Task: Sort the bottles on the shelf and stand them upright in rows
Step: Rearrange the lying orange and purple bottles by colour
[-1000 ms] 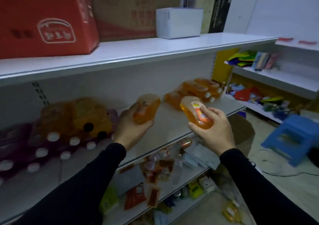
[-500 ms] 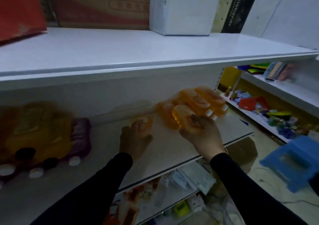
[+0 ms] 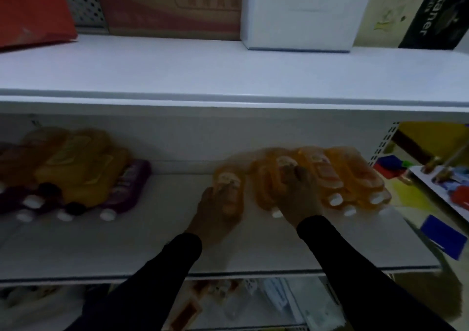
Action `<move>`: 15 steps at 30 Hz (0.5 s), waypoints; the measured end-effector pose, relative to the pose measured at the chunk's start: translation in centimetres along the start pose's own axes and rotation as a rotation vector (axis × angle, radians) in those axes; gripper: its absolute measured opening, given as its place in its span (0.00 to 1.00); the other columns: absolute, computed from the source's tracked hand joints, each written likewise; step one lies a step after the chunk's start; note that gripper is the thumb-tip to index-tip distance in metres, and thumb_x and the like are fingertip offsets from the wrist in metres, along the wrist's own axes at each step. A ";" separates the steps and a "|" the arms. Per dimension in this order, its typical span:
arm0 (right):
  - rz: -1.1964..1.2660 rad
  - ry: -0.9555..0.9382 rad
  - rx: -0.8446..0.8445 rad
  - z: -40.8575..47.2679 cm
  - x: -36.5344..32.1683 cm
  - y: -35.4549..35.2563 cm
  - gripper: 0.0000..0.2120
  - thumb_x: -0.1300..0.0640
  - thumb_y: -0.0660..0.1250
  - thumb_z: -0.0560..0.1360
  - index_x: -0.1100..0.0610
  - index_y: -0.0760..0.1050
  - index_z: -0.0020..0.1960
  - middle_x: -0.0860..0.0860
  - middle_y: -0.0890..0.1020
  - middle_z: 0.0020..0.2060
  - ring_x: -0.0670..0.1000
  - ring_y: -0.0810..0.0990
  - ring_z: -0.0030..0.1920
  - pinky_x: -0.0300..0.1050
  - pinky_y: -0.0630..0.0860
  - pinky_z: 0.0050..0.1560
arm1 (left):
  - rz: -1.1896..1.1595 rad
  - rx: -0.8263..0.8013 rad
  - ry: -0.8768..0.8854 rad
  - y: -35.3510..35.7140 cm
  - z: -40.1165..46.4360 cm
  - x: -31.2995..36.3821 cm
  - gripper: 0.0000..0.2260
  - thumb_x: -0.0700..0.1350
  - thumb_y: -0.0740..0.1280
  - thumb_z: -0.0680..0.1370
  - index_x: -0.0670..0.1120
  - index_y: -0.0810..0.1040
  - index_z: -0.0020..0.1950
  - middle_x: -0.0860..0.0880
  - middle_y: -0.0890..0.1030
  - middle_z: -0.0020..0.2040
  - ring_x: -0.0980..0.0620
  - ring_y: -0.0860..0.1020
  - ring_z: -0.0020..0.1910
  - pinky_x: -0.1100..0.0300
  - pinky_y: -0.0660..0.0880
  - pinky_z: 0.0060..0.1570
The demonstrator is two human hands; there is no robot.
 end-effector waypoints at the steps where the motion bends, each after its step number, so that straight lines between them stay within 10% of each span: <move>1: -0.041 -0.018 -0.017 0.4 0.1 -0.1 0.29 0.51 0.68 0.74 0.61 0.67 0.70 0.62 0.67 0.67 0.62 0.66 0.66 0.51 0.64 0.65 | -0.035 -0.006 -0.010 -0.1 -0.1 -0.1 0.37 0.56 0.67 0.77 0.55 0.48 0.78 0.44 0.50 0.77 0.42 0.61 0.73 0.52 0.63 0.69; 15: -0.212 -0.142 -0.158 1.1 -0.2 0.6 0.36 0.40 0.56 0.78 0.62 0.51 0.76 0.65 0.57 0.73 0.64 0.57 0.73 0.56 0.58 0.72 | -0.042 0.079 0.011 1.4 2.8 1.6 0.34 0.54 0.63 0.79 0.51 0.46 0.79 0.45 0.49 0.78 0.40 0.68 0.68 0.50 0.68 0.65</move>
Point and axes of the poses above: each hand's wrist, its own z-axis towards the middle knuckle, its own y-axis out of the palm, x = y × z, the point moved 7 cm from there along z, towards the middle knuckle
